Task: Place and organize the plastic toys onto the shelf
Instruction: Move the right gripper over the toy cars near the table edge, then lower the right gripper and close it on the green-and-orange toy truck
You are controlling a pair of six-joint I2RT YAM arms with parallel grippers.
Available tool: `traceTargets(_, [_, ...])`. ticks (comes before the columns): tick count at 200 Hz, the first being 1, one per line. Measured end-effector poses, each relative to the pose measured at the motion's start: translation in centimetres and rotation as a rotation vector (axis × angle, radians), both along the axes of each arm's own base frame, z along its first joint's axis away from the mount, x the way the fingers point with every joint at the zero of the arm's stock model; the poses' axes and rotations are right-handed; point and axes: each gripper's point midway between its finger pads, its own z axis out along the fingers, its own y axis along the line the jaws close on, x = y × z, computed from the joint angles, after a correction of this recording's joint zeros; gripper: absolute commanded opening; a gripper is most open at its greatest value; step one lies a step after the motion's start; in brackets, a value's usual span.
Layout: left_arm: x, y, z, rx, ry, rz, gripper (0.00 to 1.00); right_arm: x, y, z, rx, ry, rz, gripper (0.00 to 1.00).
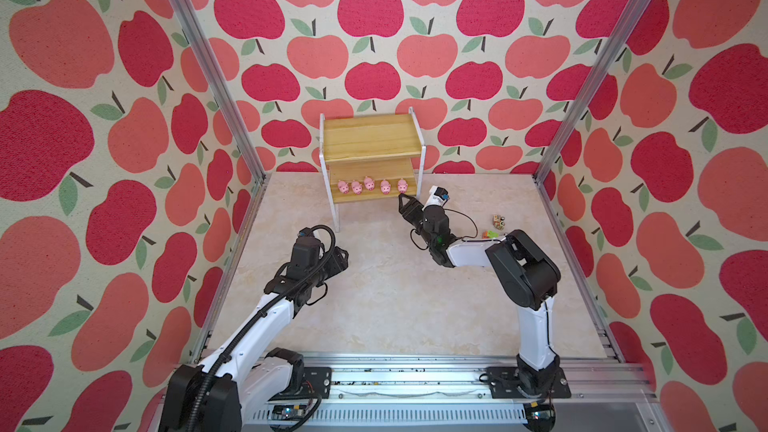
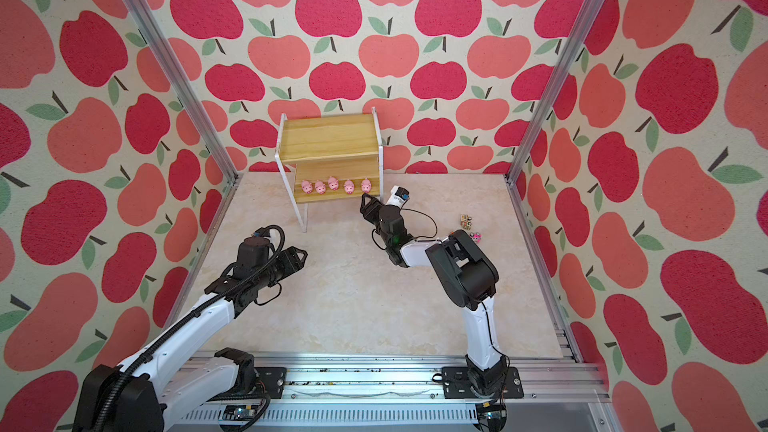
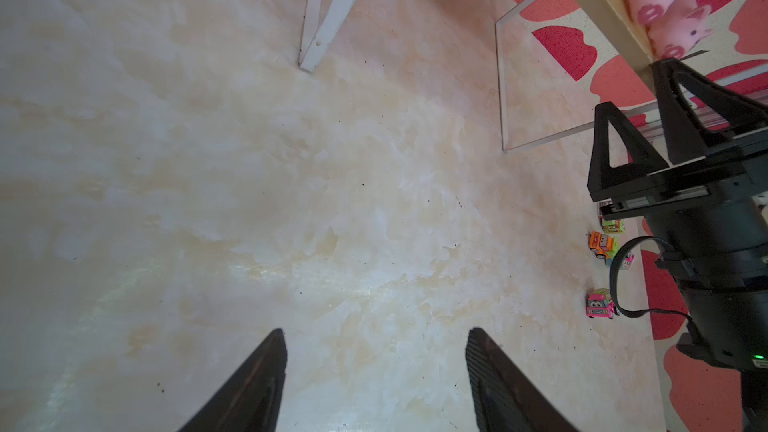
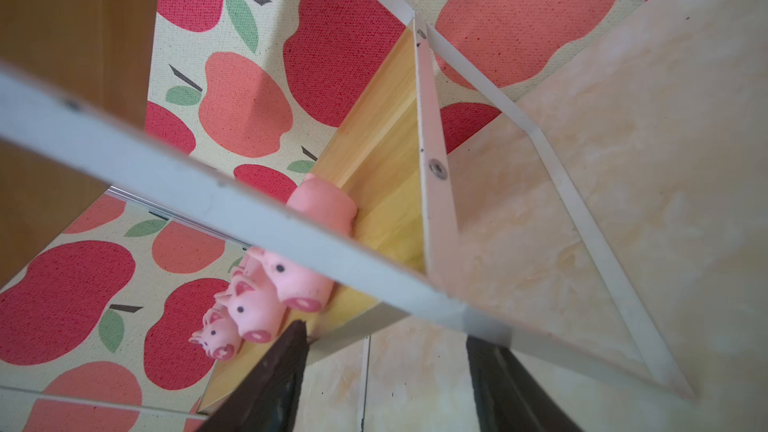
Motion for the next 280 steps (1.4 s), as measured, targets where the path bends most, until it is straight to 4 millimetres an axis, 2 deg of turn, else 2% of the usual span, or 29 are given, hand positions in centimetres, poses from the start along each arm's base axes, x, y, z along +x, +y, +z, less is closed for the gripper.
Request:
traceTargets(31, [-0.3, 0.4, 0.2, 0.025, -0.010, 0.001, 0.81, -1.9, -2.4, -2.4, -0.046, 0.055, -0.017, 0.71])
traceTargets(50, [-0.5, 0.6, 0.1, 0.045, -0.007, -0.004, 0.82, -3.5, -4.5, -2.9, -0.079, 0.089, -0.026, 0.71])
traceTargets(65, [-0.7, 0.8, 0.0, 0.063, -0.002, -0.008, 0.83, -4.9, -6.0, -2.3, -0.117, 0.119, -0.027, 0.71])
traceTargets(85, [-0.7, 0.7, 0.4, 0.099, -0.004, -0.033, 0.85, -6.3, -8.1, 0.0, -0.190, 0.146, -0.036, 0.72])
traceTargets(102, [-0.2, -0.3, 1.5, 0.137, -0.025, -0.084, 0.87, -7.5, -10.6, 1.5, -0.280, 0.185, -0.064, 0.74])
traceTargets(117, [0.4, -1.8, 2.7, 0.172, -0.051, -0.145, 0.89, -8.2, -13.0, 1.7, -0.362, 0.245, -0.097, 0.74])
traceTargets(133, [1.0, -3.8, 3.8, 0.206, -0.066, -0.221, 0.90, -9.1, -15.8, 0.5, -0.439, 0.337, -0.136, 0.76])
traceTargets(158, [1.9, -6.7, 4.9, 0.259, -0.079, -0.343, 0.92, -10.9, -20.4, -2.8, -0.543, 0.516, -0.198, 0.77])
traceTargets(185, [2.3, -9.4, 5.9, 0.291, -0.088, -0.473, 0.97, -12.5, -24.1, -5.4, -0.601, 0.661, -0.242, 0.78])
traceTargets(207, [2.2, -11.3, 6.3, 0.316, -0.088, -0.578, 0.98, -12.8, -26.3, -6.2, -0.636, 0.730, -0.269, 0.79])
traceTargets(225, [1.7, -12.3, 6.1, 0.335, -0.088, -0.650, 0.98, -12.3, -27.4, -6.2, -0.640, 0.768, -0.293, 0.79])
traceTargets(280, [0.8, -12.3, 4.6, 0.372, -0.094, -0.724, 0.97, -8.2, -29.5, -6.0, -0.512, 0.836, -0.374, 0.78])
